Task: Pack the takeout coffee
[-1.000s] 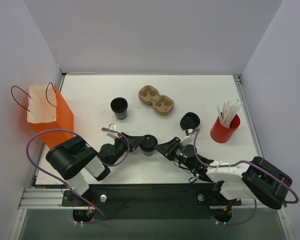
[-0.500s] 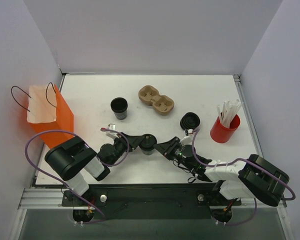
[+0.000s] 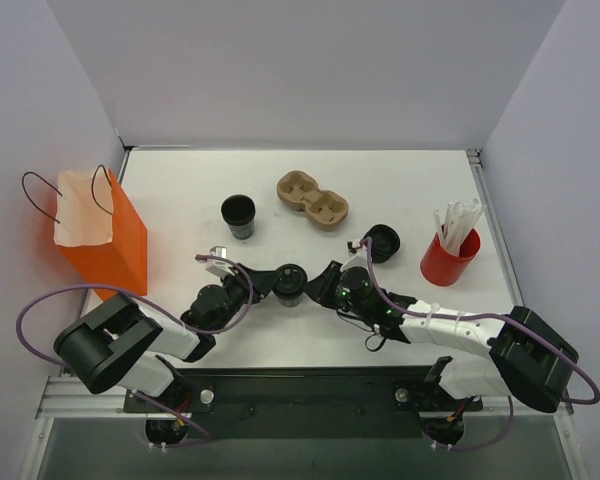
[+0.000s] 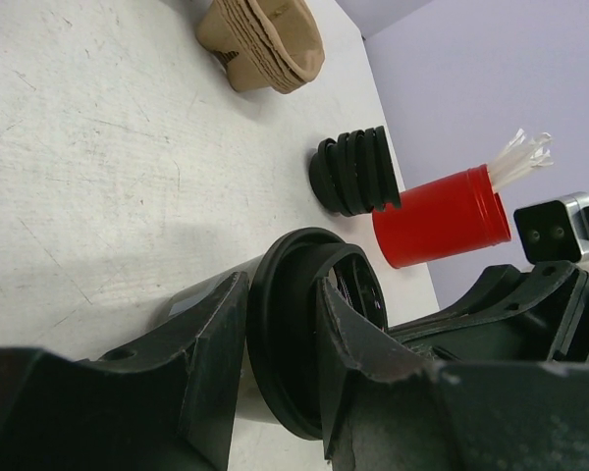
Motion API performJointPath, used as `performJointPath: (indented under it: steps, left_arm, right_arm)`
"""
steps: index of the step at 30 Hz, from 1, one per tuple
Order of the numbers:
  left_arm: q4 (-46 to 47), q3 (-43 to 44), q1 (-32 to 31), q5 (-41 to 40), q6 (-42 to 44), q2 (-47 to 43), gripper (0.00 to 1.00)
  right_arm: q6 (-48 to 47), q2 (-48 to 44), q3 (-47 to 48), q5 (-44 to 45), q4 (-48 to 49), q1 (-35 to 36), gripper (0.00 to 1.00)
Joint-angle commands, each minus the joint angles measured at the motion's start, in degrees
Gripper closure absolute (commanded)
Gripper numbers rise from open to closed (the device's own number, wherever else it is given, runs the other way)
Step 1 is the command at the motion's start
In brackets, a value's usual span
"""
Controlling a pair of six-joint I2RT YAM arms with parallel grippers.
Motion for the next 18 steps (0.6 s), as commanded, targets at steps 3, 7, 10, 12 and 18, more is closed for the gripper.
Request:
performJointPath:
  steps: [3, 7, 10, 12, 18]
  left_arm:
    - [-30.1, -3.1, -2.2, 6.9, 6.8, 2.7, 0.62]
    - [-30.0, -2.7, -2.1, 7.0, 7.2, 3.7, 0.62]
    - [-30.1, -2.5, -2.1, 6.7, 7.7, 4.0, 0.62]
    - [-30.2, -2.6, -2.1, 6.6, 7.8, 4.0, 0.62]
    - [-30.3, -2.8, -2.0, 6.0, 7.7, 4.1, 0.62]
  right_arm:
    - [-9.2, 7.6, -0.6, -0.4, -23.4, 0.5, 0.91]
    - [-12.0, 3.9, 2.9, -3.4, -22.9, -0.4, 0.82]
    - [-13.4, -0.7, 5.0, -7.5, -23.4, -2.3, 0.74]
    - [-14.8, -2.6, 6.3, -9.4, -24.3, -4.7, 0.71]
    - [-17.1, -7.8, 8.1, -15.3, -25.4, -10.5, 0.68]
